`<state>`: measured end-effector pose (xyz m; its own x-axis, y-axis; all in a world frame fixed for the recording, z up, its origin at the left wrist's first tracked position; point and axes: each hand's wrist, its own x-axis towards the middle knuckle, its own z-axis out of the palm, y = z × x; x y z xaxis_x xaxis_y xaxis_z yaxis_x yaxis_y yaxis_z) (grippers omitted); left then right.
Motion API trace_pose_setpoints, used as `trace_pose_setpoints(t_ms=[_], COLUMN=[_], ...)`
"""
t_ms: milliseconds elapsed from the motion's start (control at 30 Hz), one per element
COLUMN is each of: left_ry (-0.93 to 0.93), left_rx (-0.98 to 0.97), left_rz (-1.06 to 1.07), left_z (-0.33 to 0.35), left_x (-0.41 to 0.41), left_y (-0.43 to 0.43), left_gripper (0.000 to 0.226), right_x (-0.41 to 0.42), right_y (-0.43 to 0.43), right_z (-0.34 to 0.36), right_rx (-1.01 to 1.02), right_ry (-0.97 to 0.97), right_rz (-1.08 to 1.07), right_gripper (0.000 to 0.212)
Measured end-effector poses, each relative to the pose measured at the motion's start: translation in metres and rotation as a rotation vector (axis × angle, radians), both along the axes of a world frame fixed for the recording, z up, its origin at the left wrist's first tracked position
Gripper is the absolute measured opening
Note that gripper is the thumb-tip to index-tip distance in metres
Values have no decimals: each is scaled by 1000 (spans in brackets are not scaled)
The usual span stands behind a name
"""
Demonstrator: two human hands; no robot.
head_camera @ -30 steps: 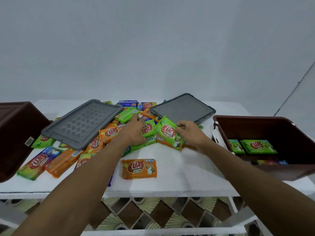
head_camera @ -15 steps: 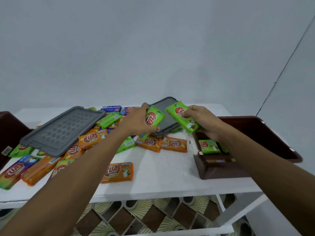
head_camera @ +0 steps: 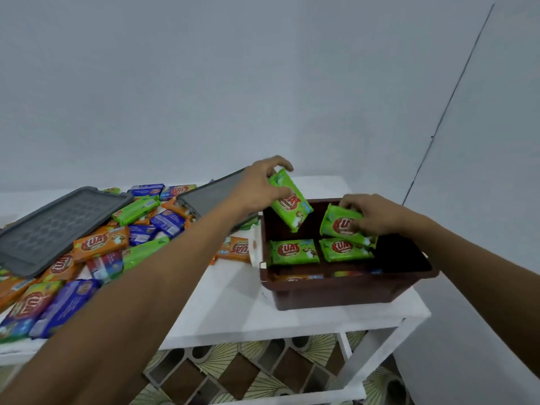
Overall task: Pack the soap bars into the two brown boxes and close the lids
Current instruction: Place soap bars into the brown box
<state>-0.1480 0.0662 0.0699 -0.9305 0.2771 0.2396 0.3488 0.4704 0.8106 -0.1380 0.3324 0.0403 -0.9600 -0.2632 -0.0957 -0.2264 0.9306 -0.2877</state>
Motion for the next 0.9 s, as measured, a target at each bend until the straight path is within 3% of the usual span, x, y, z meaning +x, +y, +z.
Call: trace_pose_setpoints(t_ms=[67,200,300,367,467,533,600,700,900], left_ry=[49,84,134,296,341,195,52,74,100], left_rx=[-117,-526,-1012,-1302,-1226,-1100,-1158,-1329,-1306], left_rz=[22,-29,9,24,-54,-251,-388,-358,-305], left_z=[-15,-43,-58,-65,-64,-63,-65,-71,-76], left_x=[-2,-6,5,10,8,5,3,1,3], left_y=[15,41,50,56,59,59,62,66,70], left_gripper=[25,29,15,26,29,26,46,71,82], right_x=[-3,-9,-7,-5,-6,-7,-8,-8,-5], right_y=[2,12,13,14,16,16,15,12,10], right_z=[-10,-26,-38,-43,-42,-40,-41,-44,-44], right_rx=[98,208,417,484,405,383,428,460,452], right_ry=[-22,-100,114,245,182,106,58,67,126], right_rz=[50,86,146,196,242,279,303,300,271], right_gripper=[29,31,34,35,31,39,56,64,58])
